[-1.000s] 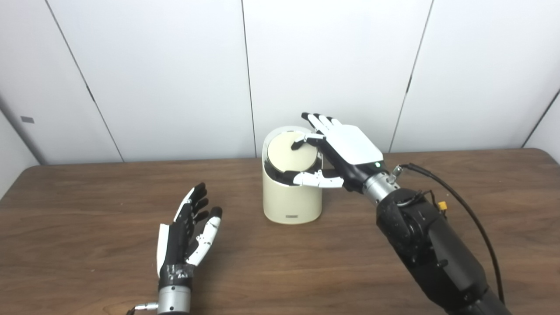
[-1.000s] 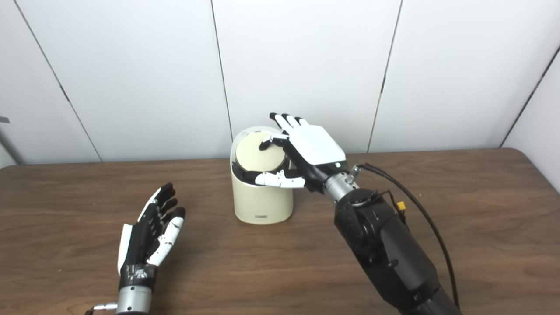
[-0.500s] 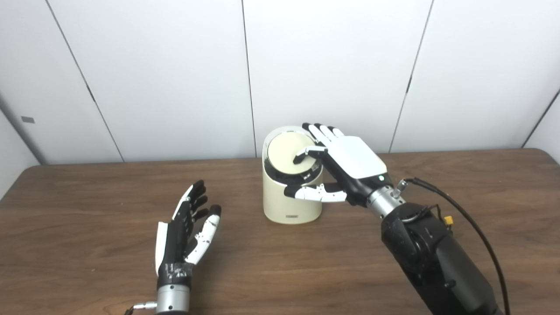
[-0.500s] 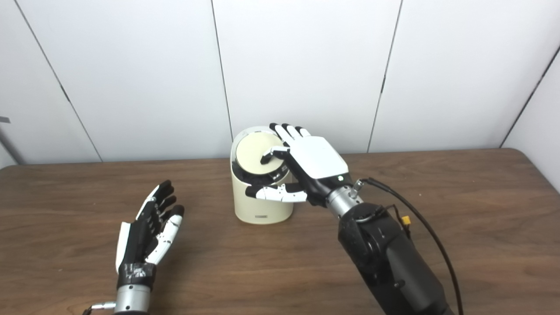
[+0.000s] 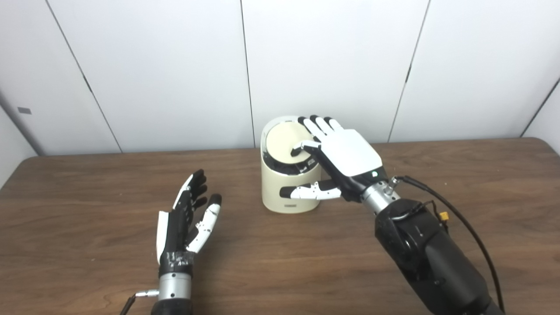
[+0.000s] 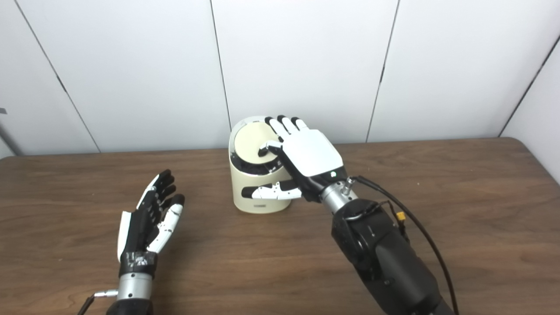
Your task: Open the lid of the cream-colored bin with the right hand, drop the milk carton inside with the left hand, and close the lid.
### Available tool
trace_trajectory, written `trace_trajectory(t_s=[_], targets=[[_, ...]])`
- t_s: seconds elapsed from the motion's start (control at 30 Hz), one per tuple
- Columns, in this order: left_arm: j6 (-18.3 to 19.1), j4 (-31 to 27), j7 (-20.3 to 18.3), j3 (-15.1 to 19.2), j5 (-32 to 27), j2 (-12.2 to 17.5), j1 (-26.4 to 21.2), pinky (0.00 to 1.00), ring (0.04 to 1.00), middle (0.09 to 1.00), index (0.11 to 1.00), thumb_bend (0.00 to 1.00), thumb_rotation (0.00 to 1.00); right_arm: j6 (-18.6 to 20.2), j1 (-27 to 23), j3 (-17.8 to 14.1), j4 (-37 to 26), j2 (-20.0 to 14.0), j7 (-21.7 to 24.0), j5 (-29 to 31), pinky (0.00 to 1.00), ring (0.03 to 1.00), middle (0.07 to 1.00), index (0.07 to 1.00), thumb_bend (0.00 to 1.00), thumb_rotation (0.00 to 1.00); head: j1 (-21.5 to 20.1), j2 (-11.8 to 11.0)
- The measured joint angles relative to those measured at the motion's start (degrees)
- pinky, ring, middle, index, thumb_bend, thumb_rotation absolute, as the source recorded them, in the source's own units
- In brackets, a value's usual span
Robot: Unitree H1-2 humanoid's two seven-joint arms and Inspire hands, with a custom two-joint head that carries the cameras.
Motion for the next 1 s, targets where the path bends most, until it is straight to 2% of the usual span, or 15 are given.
trace_trajectory(t_s=[0.2, 0.4, 0.57, 0.73, 0.83, 0.87, 0.9, 1.0], targets=[[0.0, -0.2, 0.17, -0.04, 0.23, -0.41, 0.0, 0.83, 0.874, 0.9, 0.938, 0.46, 0.54, -0.9, -0.93, 2.38, 1.33, 0.0, -1.33, -4.95, 1.0, 1.0, 0.992, 0.689, 0.61, 1.0, 0.18, 0.09], [0.31, -0.35, 0.28, -0.02, 0.27, -0.42, 0.0, 0.85, 0.878, 0.899, 0.938, 0.46, 0.54, -1.39, -1.3, 2.6, 1.79, 0.03, -1.37, -6.11, 1.0, 1.0, 0.983, 0.679, 0.61, 1.0, 0.18, 0.09], [0.37, -0.35, 0.32, 0.07, 0.22, -0.43, 0.0, 0.83, 0.87, 0.895, 0.93, 0.46, 0.54, -1.44, -1.29, 2.14, 1.84, 0.08, -1.31, -5.35, 1.0, 1.0, 0.982, 0.672, 0.61, 1.0, 0.09, 0.0], [0.36, -0.35, 0.31, 0.09, 0.03, -0.43, -0.01, 0.83, 0.873, 0.899, 0.935, 0.44, 0.52, -0.76, -0.01, -1.63, 1.21, 1.29, -0.6, 0.24, 1.0, 1.0, 0.985, 0.727, 0.59, 0.98, 0.18, -0.17], [0.36, -0.35, 0.31, 0.09, 0.0, -0.46, -0.01, 0.83, 0.867, 0.895, 0.931, 0.44, 0.52, -0.34, 1.84, -4.79, 0.68, 2.58, -0.59, 5.11, 1.0, 1.0, 0.993, 0.843, 0.57, 1.0, 0.18, -0.18], [0.36, -0.35, 0.32, 0.1, 0.0, -0.48, -0.01, 0.83, 0.866, 0.894, 0.931, 0.44, 0.52, -0.05, 2.55, -5.8, 0.15, 2.93, -0.35, 6.84, 1.0, 1.0, 0.998, 0.925, 0.57, 1.0, 0.18, -0.18], [0.36, -0.35, 0.32, 0.12, -0.01, -0.47, -0.01, 0.83, 0.866, 0.894, 0.93, 0.44, 0.52, 0.22, 3.19, -6.89, -0.36, 3.4, -0.13, 8.37, 1.0, 1.0, 0.999, 0.962, 0.57, 1.0, 0.18, -0.18], [0.35, -0.35, 0.32, 0.17, -0.1, -0.48, -0.01, 0.81, 0.866, 0.894, 0.93, 0.43, 0.5, 1.44, 4.75, -11.17, -0.92, 5.49, -1.09, 12.4, 1.0, 1.0, 1.0, 0.998, 0.55, 0.99, 0.09, -0.35]])
